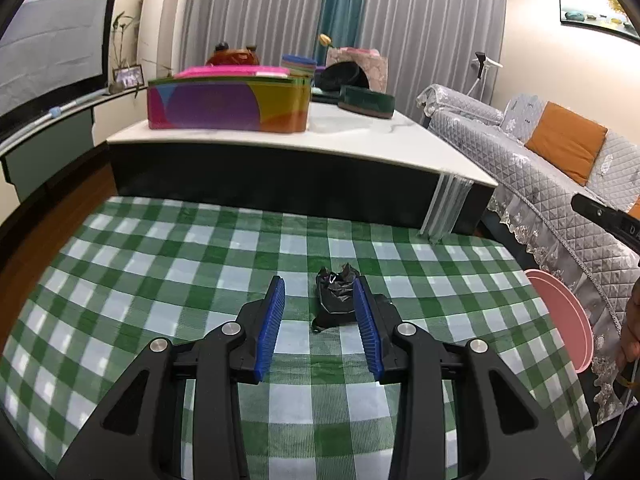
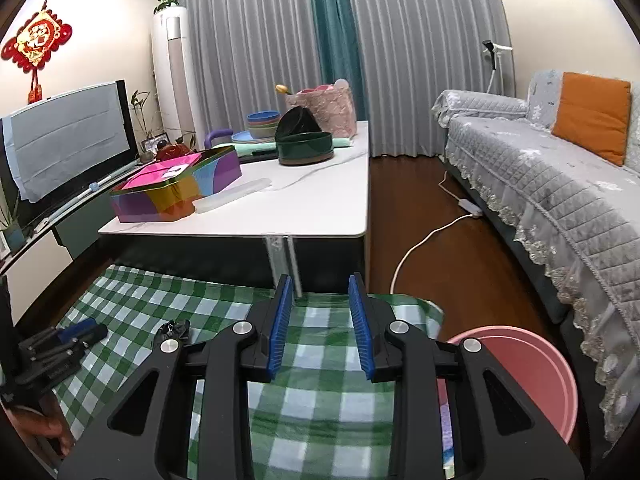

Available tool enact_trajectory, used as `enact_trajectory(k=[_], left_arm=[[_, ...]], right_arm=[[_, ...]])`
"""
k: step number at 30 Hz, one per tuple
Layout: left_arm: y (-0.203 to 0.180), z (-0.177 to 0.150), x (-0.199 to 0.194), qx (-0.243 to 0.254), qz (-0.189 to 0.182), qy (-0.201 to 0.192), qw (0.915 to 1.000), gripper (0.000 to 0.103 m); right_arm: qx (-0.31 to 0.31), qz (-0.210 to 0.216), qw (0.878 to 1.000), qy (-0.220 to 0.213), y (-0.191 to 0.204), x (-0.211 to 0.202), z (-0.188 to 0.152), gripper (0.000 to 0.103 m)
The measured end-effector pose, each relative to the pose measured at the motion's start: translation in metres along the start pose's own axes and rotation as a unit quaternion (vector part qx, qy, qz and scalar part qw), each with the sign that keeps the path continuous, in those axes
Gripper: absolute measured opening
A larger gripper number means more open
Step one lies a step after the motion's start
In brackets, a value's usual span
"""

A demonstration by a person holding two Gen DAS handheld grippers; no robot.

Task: Collect trash
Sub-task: 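Move the left tool to the black cloth while the right tool reaches the clear plastic sleeve, then grasp the black cloth with the left tool while the right tool grasps the clear plastic sleeve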

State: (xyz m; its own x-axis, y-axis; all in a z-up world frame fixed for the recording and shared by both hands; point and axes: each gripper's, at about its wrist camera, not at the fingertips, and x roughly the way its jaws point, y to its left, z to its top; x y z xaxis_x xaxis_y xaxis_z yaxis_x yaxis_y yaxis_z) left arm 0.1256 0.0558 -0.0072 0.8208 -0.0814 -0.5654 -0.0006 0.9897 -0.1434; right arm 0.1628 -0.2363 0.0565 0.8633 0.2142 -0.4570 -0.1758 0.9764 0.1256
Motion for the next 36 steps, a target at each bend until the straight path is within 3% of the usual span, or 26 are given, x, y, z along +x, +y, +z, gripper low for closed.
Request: enact_trajectory(k=[11,25,28,29,30,32,36], left_arm=[[-0.001,0.007,0.04,-0.007,-0.007,0.021,0.9997,0.036],[0.001,0.002,0.088,-0.015,-0.018,0.095,0.9952,0.036],[0.001,-0.002,0.095,-0.015,-0.015,0.11,0.9938,0.031],[0.003,-0.003,0.096,-0.02,-0.016,0.113,0.9932,0.023],[0.004,-0.003,0.096,-0.023,-0.021,0.113,0.9931,0.021],[0.003,-0.002,0.094,-0.024,-0.024,0.111,0.9933,0.008],[-0.001,0.003,0.087,-0.017,-0.028,0.103,0.9942,0.005]], right_arm=[[-0.021,0.028,0.999,0.02,0.02,0.061,0.003,0.031],[-0.023,0.034,0.997,0.064,0.027,0.139,0.002,0.033],[-0.032,0.04,0.996,0.071,0.03,0.146,0.0,0.022],[-0.034,0.042,0.996,0.075,0.031,0.148,-0.001,0.012],[-0.034,0.043,0.996,0.077,0.031,0.148,-0.001,0.004],[-0.031,0.046,0.996,0.074,0.03,0.143,-0.001,0.002],[-0.036,0.05,0.996,0.065,0.031,0.128,0.003,0.001]])
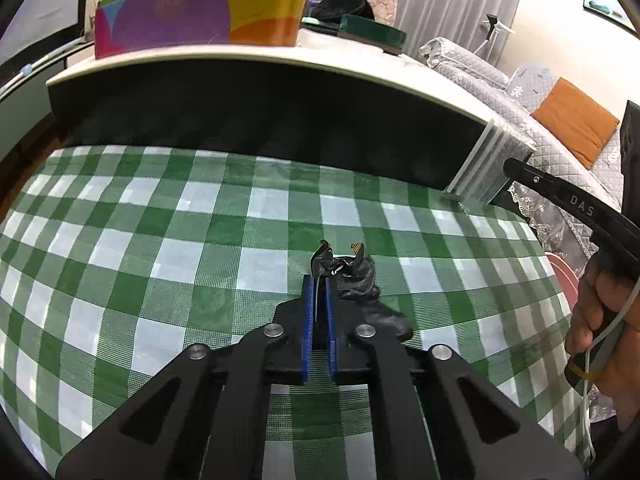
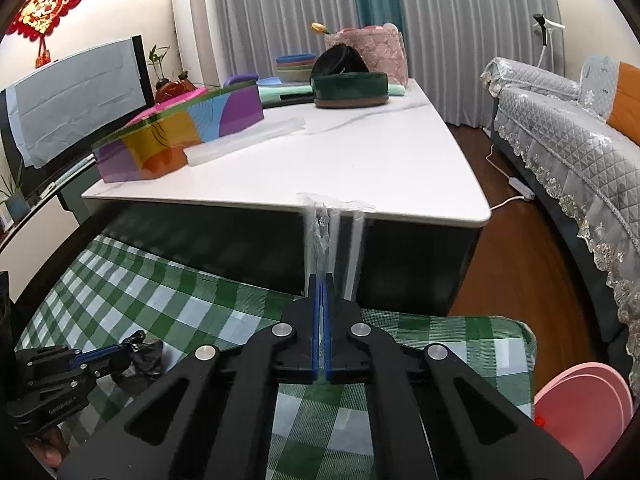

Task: Collect trash
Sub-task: 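Grasp the black cloth with the left tool while the right tool grasps the clear plastic sleeve, then carry the black cloth in the left tool while the right tool carries the sleeve to the basin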

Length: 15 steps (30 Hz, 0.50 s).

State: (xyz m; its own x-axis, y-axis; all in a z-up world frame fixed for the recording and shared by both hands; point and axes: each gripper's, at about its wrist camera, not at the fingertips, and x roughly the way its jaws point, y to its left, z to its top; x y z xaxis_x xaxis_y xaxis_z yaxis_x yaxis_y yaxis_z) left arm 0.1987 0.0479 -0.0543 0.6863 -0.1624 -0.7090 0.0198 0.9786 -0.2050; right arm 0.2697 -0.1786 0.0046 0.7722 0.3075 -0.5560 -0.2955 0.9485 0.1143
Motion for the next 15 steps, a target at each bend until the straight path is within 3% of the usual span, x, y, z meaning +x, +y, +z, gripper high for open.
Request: enact_trajectory(k=[15], left_arm=[[-0.03,-0.004,-0.045,0.039,-0.005,-0.043,0.9983,0.005]], right_arm=[[-0.019,-0.007,1.0,-0.014,0.004,-0.083,-0.001,0.001]])
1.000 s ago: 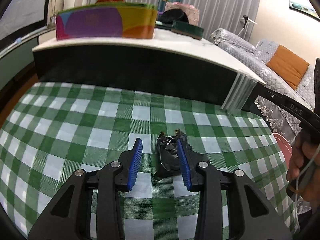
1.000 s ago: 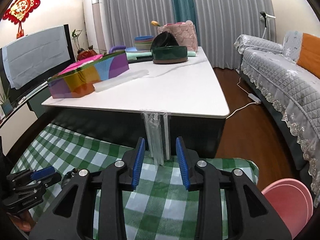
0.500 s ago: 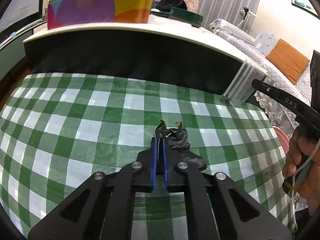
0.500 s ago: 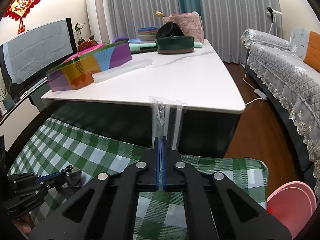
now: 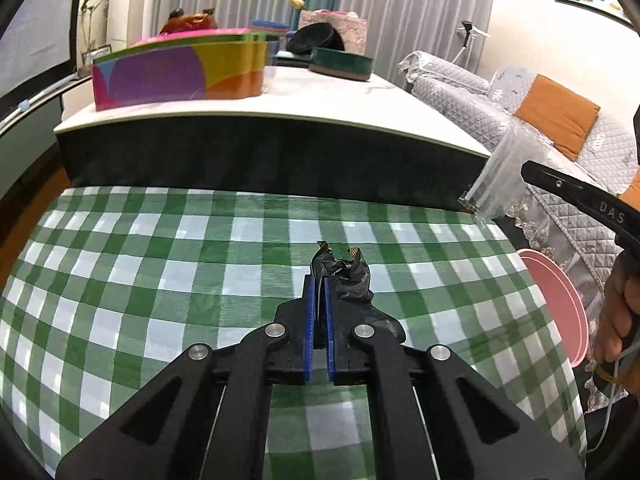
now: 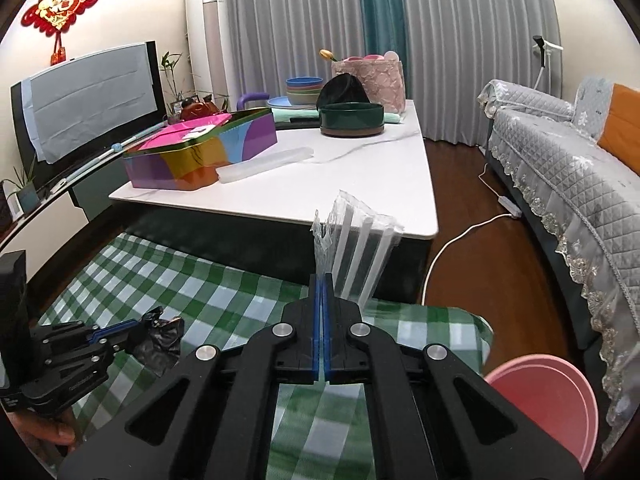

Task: Collect trash
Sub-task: 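Carry the black cloth in the left tool while the right tool carries the sleeve to the basin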

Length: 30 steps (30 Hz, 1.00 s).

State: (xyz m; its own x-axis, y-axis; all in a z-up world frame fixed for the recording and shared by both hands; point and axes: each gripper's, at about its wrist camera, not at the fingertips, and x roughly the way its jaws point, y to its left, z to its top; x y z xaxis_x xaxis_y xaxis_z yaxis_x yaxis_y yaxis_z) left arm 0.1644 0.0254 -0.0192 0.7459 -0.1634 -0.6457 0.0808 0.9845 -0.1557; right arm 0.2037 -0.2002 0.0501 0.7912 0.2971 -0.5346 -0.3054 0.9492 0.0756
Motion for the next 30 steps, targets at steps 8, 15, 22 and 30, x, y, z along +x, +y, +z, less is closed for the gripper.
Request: enact_trajectory(k=[8,15,22,30], left_arm=[[-0.017,0.002,-0.026,0.016,-0.011,-0.022,0.9996,0.005],[-0.033,0.004,-0.046,0.024,-0.02,-0.04,0.9987,0.005],[-0.05,0.001,-0.057,0.041,-0.023,-0.049,0.9977,0.005],[-0.071,-0.002,-0.062,0.054,-0.031,-0.052,0.9967,0.005]], right_arm=[[0.002,0.002,1.0,-0.013,-0.004,-0.056,0.01,0.001],[-0.021,-0.001,0.999,-0.025,-0.003,-0.097,0.002,0.001],[-0.011,-0.012,0.999,-0.03,-0.016,-0.111,-0.022,0.001],[0.005,-0.029,0.999,-0.03,-0.039,-0.124,-0.037,0.001]])
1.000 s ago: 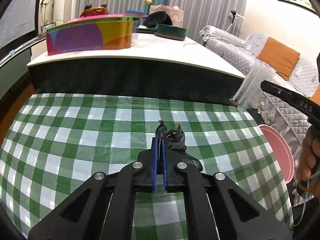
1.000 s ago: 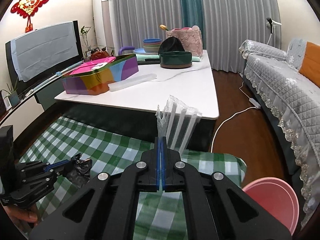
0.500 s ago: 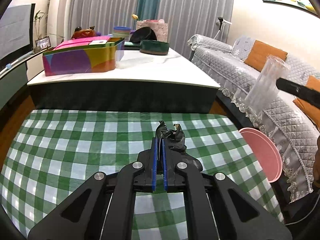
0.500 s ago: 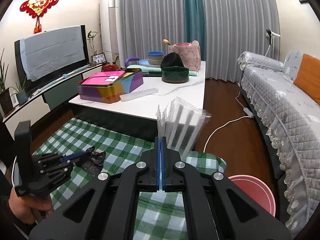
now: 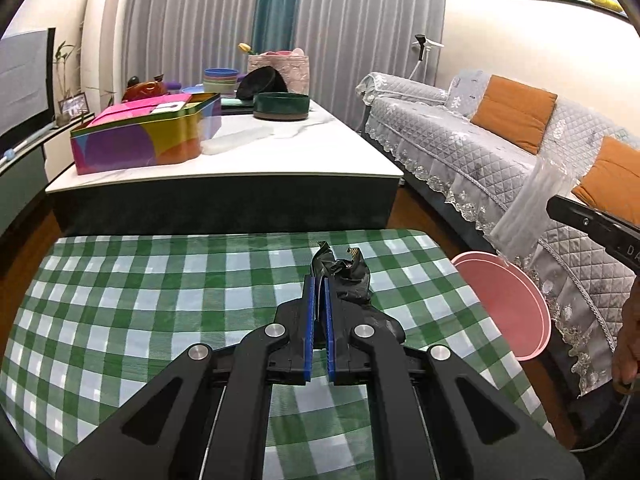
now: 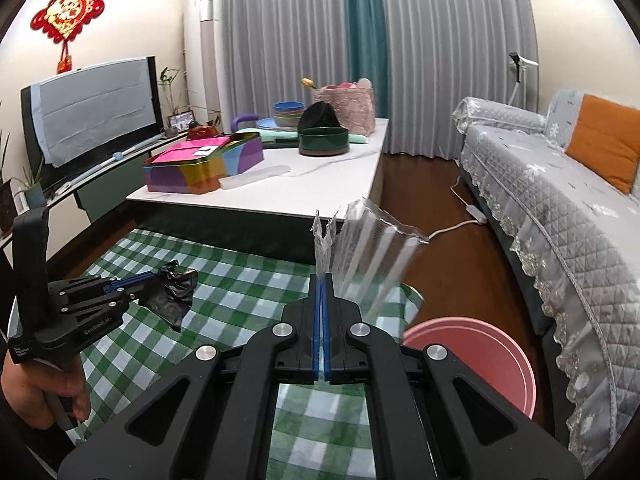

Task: Collect trash
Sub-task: 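Carry the black cloth in the left tool while the right tool carries the sleeve to the basin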

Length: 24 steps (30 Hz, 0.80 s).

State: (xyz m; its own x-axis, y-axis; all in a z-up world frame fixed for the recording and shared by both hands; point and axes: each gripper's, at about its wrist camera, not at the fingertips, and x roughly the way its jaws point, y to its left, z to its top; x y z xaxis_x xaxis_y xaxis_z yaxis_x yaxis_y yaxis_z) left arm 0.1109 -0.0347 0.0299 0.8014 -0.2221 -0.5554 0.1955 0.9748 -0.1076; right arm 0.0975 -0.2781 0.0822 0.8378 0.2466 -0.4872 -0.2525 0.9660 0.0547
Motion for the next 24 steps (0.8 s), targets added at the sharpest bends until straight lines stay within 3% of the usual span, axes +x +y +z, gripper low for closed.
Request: enact_trajectory(k=[24], left_arm=[[-0.061,0.007,0.016,0.035,-0.041,-0.004,0.9985,0.005]], right_arm=[[0.029,-0.063,0.998,-0.006,-0.056,-0.024,-0.014,0.001]])
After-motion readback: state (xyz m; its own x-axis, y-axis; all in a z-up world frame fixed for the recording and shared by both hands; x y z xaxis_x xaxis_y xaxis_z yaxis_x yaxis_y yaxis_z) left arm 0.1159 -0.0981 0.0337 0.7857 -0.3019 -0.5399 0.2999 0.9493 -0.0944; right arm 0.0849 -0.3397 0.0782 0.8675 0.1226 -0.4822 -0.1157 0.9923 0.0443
